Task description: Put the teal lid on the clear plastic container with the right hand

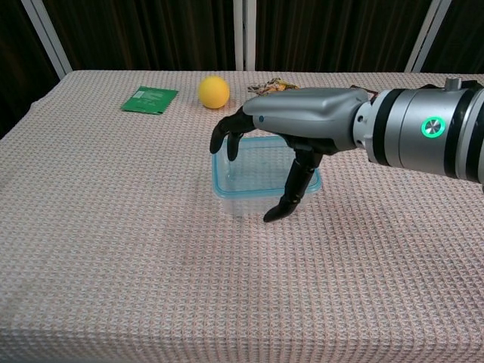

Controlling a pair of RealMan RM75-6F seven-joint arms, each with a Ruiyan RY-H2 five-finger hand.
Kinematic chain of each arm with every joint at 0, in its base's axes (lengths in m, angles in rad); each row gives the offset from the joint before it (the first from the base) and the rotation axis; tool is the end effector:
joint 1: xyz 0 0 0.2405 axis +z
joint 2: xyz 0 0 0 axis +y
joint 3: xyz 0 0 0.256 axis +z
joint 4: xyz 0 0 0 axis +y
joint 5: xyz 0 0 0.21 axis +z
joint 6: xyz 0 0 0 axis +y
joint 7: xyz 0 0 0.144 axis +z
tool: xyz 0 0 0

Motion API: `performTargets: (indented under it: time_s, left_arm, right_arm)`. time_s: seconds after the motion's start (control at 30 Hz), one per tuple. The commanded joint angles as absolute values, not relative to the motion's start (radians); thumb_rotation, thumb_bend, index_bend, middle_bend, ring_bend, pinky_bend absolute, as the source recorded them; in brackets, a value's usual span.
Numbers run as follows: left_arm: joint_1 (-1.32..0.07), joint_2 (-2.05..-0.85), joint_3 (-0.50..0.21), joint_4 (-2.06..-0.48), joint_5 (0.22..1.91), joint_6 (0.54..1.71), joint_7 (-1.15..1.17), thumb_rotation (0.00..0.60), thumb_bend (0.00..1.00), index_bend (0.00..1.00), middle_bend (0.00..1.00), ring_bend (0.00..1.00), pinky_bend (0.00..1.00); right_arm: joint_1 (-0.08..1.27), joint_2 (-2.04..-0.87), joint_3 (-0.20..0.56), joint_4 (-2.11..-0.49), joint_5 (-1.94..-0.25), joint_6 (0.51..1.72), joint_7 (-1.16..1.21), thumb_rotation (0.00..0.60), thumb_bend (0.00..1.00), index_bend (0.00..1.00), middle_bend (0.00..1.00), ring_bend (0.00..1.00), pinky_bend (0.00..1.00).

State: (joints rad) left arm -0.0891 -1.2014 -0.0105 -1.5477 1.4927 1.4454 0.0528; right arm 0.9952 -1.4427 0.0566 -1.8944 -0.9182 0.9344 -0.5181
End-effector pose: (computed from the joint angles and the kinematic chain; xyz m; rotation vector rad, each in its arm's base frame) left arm -0.3215 0.1741 0.1279 -1.4376 -0.9352 -0.8300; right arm -0.0527 -0.2814 -0.0248 2.2617 -0.9447 0.9014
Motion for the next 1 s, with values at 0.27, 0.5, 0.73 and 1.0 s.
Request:
performTargets:
  time_s: [0.27,0.5,0.73,1.0]
  left_arm:
    - [-0.090,-1.195,-0.010,-1.559,1.481,1.434,0.061,0.600,0.00,0.08,0.06,0.00,0.03]
    - [-0.091,-1.195,-0.008,-1.558,1.475,1.426,0.057,0.600,0.00,0.08,0.06,0.00,0.03]
    - [-0.092,-1.201,-0.008,-1.545,1.476,1.423,0.045,0.600,0.00,0.08,0.06,0.00,0.03]
    - [-0.092,-1.208,-0.007,-1.528,1.480,1.423,0.030,0.600,0.00,0.08,0.06,0.00,0.03]
  right_arm:
    - [1.092,-1.502,0.121,-1.763,-0.739,0.848,-0.555,0.600,0.00,0.19,0.22,0.00,0.00]
    - [1.128,-1.530,0.119,-1.728,-0.683,0.820,-0.563,0.600,0.00,0.18,0.21,0.00,0.00]
    - [1.139,-1.539,0.100,-1.730,-0.650,0.831,-0.573,0.600,0.00,0.17,0.21,0.00,0.00]
    - [1.138,-1.555,0.082,-1.726,-0.636,0.847,-0.571,0.600,0.00,0.17,0.21,0.00,0.00]
